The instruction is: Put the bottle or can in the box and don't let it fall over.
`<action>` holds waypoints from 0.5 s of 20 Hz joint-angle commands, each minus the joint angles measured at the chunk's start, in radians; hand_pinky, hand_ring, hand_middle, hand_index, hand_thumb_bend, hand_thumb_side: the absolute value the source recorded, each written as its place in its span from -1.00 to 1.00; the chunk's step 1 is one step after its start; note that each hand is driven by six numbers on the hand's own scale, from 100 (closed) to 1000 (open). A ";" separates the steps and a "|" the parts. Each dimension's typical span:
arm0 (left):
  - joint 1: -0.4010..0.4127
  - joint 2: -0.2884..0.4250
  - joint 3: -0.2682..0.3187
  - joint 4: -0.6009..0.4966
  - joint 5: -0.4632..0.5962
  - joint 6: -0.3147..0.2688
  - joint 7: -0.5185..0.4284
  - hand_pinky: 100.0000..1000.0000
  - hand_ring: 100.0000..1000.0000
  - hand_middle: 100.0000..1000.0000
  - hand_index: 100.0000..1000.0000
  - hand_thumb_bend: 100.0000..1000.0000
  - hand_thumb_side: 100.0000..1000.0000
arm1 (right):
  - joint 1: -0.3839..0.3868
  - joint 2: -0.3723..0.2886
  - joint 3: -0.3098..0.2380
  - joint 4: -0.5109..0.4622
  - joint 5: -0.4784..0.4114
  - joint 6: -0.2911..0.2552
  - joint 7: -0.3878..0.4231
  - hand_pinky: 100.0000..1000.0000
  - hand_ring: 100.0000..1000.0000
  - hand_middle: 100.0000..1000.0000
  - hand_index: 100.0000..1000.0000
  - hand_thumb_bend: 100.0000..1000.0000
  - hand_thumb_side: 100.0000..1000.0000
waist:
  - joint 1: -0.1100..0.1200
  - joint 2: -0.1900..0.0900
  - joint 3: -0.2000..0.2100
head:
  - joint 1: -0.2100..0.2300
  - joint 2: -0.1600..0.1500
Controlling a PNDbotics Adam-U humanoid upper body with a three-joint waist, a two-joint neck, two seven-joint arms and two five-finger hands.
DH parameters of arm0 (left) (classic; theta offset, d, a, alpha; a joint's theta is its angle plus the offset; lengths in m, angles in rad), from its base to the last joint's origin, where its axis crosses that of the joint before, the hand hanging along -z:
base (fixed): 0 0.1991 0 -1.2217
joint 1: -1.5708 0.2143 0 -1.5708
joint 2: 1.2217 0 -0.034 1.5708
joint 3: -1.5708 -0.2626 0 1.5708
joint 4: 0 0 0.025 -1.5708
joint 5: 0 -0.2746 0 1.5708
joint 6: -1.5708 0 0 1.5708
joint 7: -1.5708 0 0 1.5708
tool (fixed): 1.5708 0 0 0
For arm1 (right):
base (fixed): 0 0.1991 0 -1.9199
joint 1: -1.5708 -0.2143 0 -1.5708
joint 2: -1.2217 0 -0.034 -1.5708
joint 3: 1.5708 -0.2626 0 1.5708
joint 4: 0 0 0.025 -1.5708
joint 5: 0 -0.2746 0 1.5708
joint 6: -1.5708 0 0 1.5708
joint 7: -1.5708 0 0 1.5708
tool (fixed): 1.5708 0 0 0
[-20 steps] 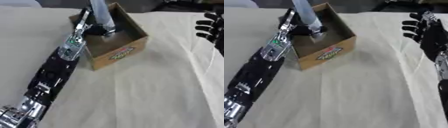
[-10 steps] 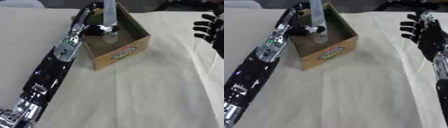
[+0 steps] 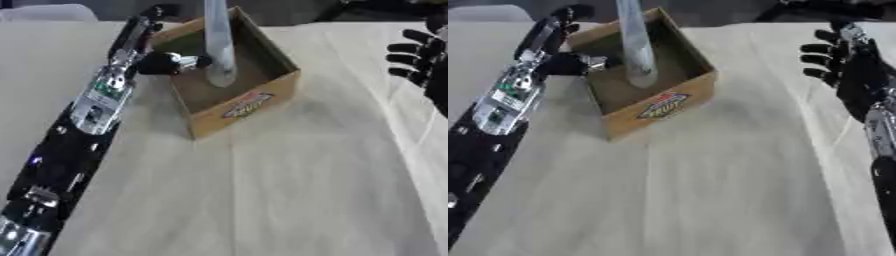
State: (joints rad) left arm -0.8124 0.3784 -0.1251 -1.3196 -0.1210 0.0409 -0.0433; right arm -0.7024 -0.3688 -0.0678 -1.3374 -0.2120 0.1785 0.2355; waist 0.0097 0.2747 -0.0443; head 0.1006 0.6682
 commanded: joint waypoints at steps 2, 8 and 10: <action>0.045 0.068 0.012 -0.127 0.028 0.013 -0.012 1.00 1.00 0.55 0.66 0.69 -0.71 | -0.009 -0.040 -0.013 -0.027 -0.003 -0.001 -0.008 0.75 0.73 0.54 0.89 -0.76 0.78 | 0.003 -0.034 0.011 | -0.012 0.011; 0.187 0.123 0.040 -0.288 0.073 0.015 0.006 1.00 1.00 0.55 0.65 0.68 -0.73 | -0.002 -0.044 -0.014 -0.043 0.016 -0.013 0.002 0.76 0.76 0.56 0.91 -0.75 0.62 | 0.006 -0.048 0.033 | -0.014 0.028; 0.236 0.130 0.063 -0.338 0.091 0.011 0.027 1.00 1.00 0.55 0.64 0.67 -0.73 | 0.000 -0.045 -0.017 -0.045 0.019 -0.018 0.004 0.76 0.79 0.58 0.92 -0.60 0.66 | 0.005 -0.052 0.040 | -0.013 0.035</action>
State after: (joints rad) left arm -0.5673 0.4715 -0.0841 -1.6114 -0.0428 0.0538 -0.0278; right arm -0.6916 -0.3829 -0.0742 -1.3550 -0.1988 0.1669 0.2368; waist 0.0159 0.2518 -0.0039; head 0.0869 0.6947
